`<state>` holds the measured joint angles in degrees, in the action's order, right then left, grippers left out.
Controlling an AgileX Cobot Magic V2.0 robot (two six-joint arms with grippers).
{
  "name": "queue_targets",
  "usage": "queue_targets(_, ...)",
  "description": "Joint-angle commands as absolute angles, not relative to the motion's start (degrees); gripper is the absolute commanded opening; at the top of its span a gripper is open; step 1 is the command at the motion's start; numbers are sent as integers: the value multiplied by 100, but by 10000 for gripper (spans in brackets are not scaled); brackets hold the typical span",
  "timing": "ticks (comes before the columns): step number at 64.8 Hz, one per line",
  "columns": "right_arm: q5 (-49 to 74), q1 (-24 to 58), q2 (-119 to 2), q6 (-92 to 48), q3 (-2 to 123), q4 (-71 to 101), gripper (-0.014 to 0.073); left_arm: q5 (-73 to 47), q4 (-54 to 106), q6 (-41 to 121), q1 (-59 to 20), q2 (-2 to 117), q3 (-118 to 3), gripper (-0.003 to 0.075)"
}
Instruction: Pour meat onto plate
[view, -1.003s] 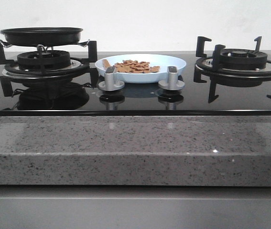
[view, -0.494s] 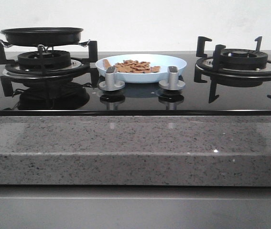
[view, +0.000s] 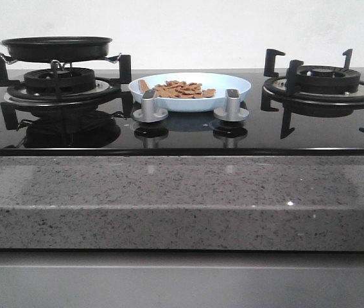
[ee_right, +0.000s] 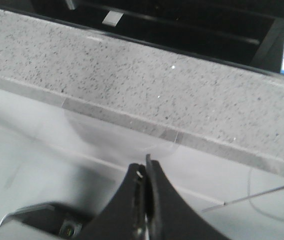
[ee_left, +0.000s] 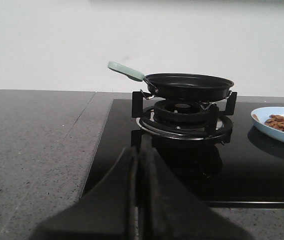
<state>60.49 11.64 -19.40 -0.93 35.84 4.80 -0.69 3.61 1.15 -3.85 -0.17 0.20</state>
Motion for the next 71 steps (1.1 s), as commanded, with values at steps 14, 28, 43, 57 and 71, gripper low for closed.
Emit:
queue_targets(14, 2609, 423, -842, -101, 1898, 345, -120, 423, 404, 63, -378, -119, 44, -20)
queue_targets(28, 679, 188, -35, -101, 514, 453, -120, 423, 404, 63, -378, -119, 44, -20)
queue_targets(43, -490, 188, 157, -101, -118, 547, -120, 423, 404, 63, -378, -119, 44, -20)
queue_targets(57, -636, 188, 157, -101, -118, 547, -120, 423, 404, 63, -378, -119, 44, -20)
queue_targets(71, -541, 188, 157, -101, -118, 542, -120, 423, 404, 63, -378, -119, 44, -20)
